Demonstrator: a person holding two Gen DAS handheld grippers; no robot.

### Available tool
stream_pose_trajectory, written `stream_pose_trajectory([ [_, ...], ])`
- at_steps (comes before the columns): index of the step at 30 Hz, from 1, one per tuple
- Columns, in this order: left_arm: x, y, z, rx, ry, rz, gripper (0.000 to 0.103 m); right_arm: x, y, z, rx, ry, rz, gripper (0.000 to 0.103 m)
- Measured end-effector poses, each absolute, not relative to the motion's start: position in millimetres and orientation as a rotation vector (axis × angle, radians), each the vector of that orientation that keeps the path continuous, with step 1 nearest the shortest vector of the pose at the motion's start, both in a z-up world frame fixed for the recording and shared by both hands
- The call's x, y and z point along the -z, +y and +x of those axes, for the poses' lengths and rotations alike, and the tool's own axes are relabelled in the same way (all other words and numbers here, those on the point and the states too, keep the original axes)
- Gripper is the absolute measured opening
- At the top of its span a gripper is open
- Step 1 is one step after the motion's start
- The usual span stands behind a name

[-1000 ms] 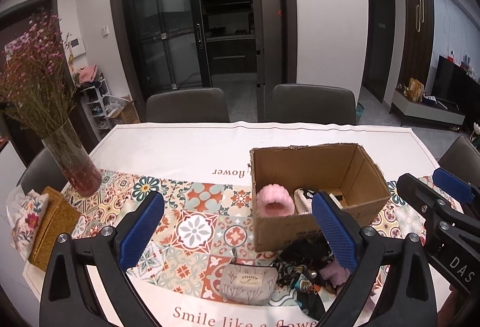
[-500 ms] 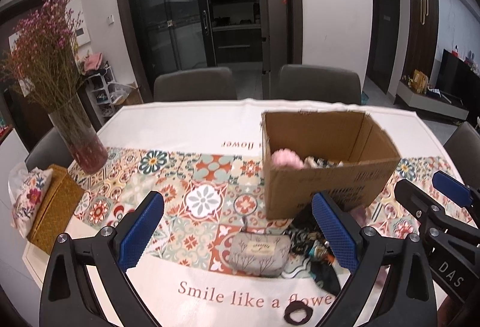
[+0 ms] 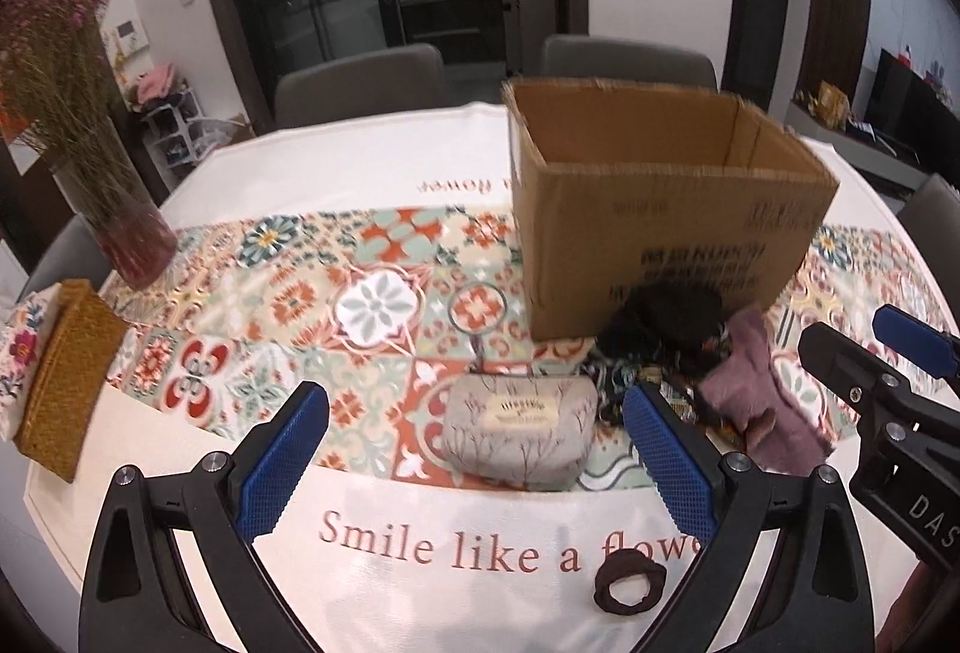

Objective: Organize soft objects
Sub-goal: 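Reach the left tool to the grey pouch while the right tool reaches the patterned scarf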

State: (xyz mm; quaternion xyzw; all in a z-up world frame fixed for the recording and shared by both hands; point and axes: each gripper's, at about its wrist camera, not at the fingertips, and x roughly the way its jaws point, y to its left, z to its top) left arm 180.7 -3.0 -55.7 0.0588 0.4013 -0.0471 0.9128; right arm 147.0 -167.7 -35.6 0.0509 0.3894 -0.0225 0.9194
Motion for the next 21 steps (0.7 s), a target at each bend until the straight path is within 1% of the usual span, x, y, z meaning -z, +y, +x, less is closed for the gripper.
stream_pose_trajectory([
  [3,71,-9,183,0.116,0.853,0.132,0.1,51,-170,150,0.056,0.832,0.107,0.068],
  [6,88,-14,188,0.139,0.887,0.141,0.095,65,-173,153,0.066,0.863,0.111,0.068],
  [7,94,-15,190,0.144,0.9,0.144,0.092,69,-174,154,0.067,0.872,0.113,0.068],
  [8,99,-16,191,0.15,0.912,0.145,0.085,72,-175,156,0.068,0.879,0.114,0.068],
  [9,104,-17,193,0.154,0.925,0.146,0.082,76,-175,157,0.07,0.886,0.115,0.068],
  [13,122,-25,197,0.171,0.974,0.16,0.081,84,-179,160,0.073,0.904,0.122,0.068],
  [21,140,-38,200,0.191,0.994,0.191,0.081,101,-189,165,0.081,0.938,0.148,0.068],
])
